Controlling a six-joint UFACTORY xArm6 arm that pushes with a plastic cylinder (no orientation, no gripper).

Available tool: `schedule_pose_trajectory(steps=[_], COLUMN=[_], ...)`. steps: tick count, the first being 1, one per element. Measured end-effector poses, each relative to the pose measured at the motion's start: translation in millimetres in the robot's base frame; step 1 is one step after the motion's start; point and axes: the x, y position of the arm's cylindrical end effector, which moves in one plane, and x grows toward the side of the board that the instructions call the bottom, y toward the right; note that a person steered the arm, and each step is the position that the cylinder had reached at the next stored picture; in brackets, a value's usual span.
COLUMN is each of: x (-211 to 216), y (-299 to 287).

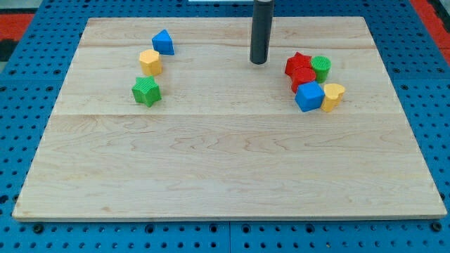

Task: Drag the green star along with the yellow hexagon towards the top center

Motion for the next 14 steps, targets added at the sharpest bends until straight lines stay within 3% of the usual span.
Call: schedule_pose_trajectory(steps=[5, 11, 12, 13, 14], x=[1.8, 10.5, 35.2, 96.8, 128.7], y=[-59.4, -72.3, -89.3, -101.5, -175.3])
